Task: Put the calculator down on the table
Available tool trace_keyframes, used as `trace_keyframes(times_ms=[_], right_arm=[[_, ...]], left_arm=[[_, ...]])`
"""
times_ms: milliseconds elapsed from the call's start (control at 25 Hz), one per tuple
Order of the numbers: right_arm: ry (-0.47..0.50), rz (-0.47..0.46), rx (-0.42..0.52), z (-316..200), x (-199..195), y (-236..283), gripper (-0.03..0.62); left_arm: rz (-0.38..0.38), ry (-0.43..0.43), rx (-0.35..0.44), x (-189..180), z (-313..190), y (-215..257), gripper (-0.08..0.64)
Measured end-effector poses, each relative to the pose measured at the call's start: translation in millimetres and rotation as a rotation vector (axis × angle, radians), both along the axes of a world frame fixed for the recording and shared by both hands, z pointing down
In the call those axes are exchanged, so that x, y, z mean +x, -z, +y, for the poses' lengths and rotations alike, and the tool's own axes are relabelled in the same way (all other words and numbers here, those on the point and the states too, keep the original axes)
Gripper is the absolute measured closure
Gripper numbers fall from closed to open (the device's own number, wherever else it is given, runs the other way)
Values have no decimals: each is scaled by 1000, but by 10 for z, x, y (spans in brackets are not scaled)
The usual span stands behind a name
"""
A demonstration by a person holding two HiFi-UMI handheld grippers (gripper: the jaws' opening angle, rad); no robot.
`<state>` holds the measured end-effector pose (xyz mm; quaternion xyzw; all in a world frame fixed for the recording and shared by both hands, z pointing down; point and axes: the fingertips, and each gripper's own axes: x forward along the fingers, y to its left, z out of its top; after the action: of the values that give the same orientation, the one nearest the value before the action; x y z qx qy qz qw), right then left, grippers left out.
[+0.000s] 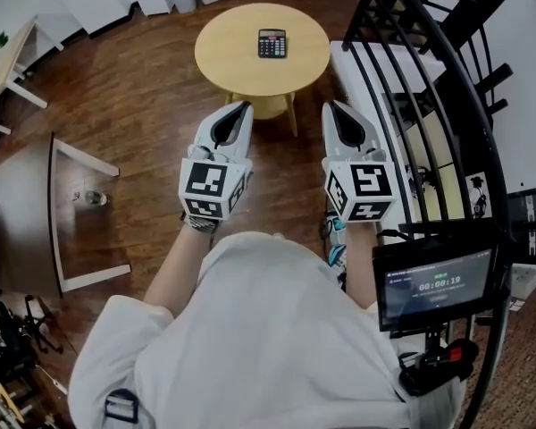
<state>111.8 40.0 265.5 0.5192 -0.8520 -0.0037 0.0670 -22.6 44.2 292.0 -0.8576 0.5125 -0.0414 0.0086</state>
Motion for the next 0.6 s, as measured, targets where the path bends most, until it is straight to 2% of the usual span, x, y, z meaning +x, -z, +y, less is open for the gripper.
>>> trace_keyframes(times_ms=[600], right_arm=[[-7,-5,-9,-38,50,-6,591]], left_arm=[[7,8,1,21,-18,47,554]])
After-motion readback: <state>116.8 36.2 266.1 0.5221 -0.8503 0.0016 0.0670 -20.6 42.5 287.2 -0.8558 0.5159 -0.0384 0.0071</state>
